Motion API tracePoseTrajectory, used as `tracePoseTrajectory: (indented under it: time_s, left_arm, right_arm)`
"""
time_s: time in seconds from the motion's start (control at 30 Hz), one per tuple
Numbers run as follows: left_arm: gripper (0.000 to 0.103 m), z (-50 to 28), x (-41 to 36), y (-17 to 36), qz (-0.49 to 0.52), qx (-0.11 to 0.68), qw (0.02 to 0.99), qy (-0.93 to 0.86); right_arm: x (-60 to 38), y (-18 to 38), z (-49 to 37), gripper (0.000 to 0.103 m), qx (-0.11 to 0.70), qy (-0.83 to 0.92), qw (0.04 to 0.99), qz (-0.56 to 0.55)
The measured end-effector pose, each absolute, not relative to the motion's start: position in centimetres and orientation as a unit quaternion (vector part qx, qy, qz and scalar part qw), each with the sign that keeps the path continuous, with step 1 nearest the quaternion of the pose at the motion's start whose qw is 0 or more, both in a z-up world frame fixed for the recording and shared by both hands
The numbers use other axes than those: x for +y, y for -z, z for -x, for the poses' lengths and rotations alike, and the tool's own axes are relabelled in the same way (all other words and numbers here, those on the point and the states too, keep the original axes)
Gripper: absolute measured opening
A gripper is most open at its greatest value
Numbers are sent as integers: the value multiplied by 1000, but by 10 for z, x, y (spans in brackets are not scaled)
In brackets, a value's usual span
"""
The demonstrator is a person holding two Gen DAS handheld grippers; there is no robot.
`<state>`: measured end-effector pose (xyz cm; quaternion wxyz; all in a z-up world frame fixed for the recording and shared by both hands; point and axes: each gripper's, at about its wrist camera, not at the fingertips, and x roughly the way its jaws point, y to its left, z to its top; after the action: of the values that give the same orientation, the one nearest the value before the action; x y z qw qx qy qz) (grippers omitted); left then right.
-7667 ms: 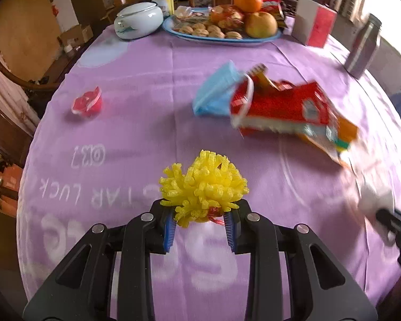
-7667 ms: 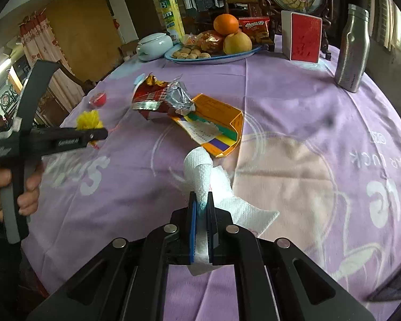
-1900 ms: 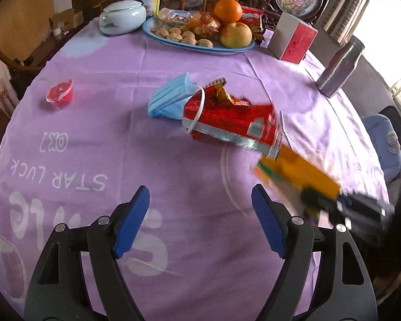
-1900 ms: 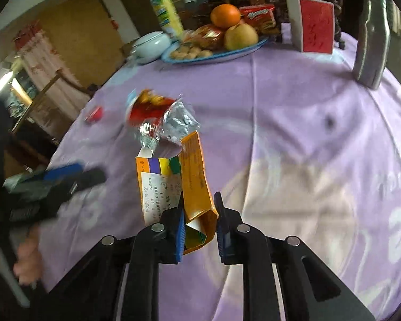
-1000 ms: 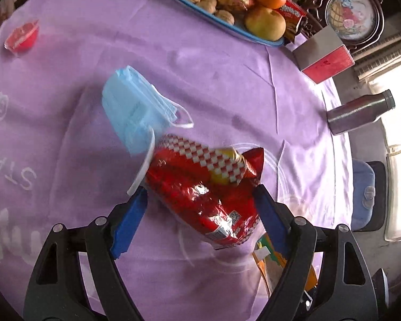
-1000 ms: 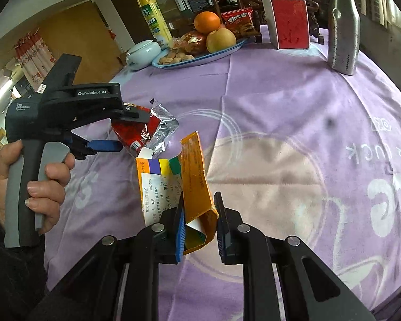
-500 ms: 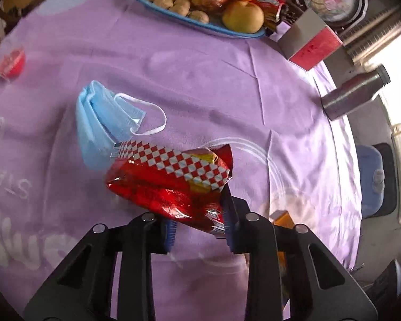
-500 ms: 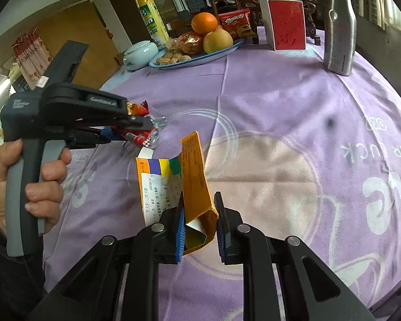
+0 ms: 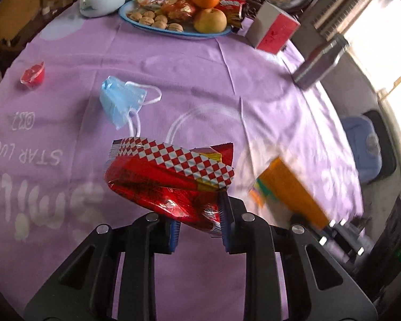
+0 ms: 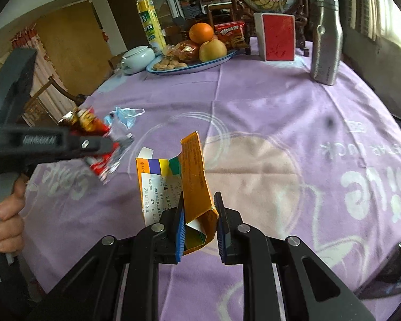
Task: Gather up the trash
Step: 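Carry the snack bag and orange packet over the red basket with both tools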
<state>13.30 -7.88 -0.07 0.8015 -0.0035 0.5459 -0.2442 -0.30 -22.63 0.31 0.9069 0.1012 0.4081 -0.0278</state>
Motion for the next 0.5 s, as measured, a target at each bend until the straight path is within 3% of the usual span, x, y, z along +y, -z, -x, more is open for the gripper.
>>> tracePoseTrajectory:
  time_s: [0.5]
  left_arm:
    - [26,-75,-5,9,-45,522,826,205]
  right_arm:
    - [-191,-9,16,20,409,-5,909,-78]
